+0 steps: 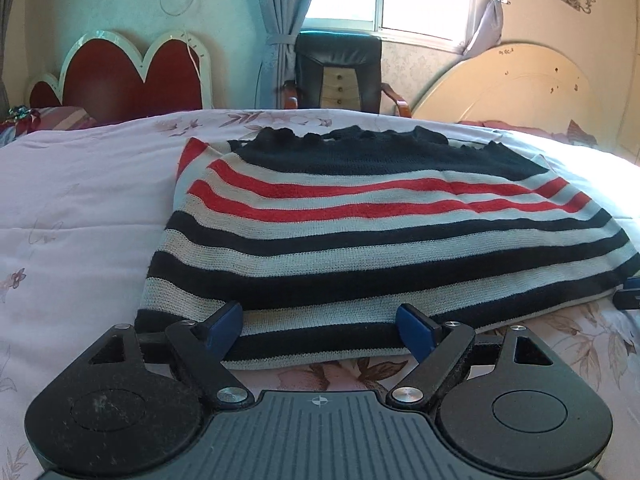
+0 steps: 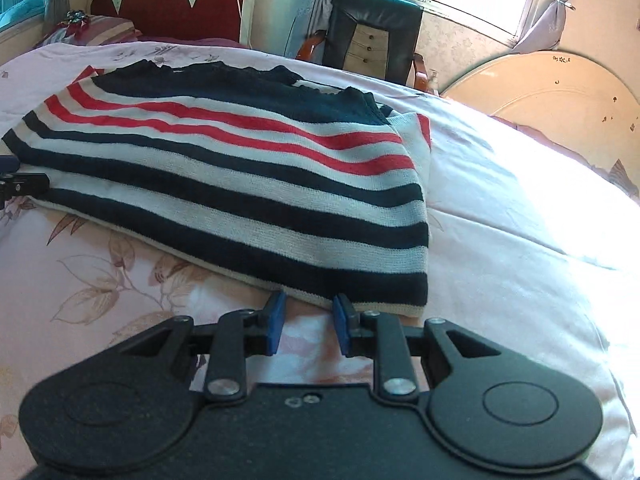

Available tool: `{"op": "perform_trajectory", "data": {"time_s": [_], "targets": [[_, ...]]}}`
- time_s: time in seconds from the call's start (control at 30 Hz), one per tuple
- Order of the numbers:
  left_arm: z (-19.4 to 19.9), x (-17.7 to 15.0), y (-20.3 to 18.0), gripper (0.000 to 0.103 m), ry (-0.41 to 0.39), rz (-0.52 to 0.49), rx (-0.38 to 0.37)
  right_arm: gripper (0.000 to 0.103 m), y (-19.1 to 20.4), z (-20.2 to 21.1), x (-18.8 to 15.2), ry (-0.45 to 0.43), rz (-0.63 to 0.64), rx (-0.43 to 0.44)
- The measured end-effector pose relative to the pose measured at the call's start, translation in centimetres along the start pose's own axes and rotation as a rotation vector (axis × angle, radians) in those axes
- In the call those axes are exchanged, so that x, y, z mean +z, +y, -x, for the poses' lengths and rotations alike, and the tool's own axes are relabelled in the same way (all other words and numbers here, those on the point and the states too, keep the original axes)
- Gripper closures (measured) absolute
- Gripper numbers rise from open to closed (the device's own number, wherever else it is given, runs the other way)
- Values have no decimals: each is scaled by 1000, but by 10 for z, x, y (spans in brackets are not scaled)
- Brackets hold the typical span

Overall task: Fold small clothes
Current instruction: 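Smooth the folded sweater flat with both grippers, then grasp the sweater side edge with the left gripper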

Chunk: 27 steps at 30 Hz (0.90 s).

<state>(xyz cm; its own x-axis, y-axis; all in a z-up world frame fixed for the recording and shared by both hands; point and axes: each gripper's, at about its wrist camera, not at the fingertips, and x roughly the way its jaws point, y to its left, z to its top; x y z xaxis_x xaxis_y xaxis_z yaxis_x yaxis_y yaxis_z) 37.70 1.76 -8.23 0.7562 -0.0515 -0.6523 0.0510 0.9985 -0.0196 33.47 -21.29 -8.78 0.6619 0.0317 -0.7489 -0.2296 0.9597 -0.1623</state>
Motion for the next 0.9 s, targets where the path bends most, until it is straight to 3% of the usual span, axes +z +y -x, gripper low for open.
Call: {"op": "perform_trajectory", "data": {"time_s": [0.2, 0.33, 0.63, 0.77, 0.9], "targets": [[-1, 0, -2, 20, -5, 3, 2, 82, -17, 21, 13, -114, -89, -5], [-2, 0, -1, 19, 0, 4, -4, 83, -37, -8, 6, -3, -117, -26], [0, 3, 6, 17, 16, 8, -16, 81, -39, -10, 4, -15, -141, -10], [32, -2, 31, 17, -45, 113, 62, 80, -44, -8, 4, -11, -158, 13], [58, -25, 74, 17, -61, 360, 90, 76, -52, 11, 2, -32, -211, 64]]}}
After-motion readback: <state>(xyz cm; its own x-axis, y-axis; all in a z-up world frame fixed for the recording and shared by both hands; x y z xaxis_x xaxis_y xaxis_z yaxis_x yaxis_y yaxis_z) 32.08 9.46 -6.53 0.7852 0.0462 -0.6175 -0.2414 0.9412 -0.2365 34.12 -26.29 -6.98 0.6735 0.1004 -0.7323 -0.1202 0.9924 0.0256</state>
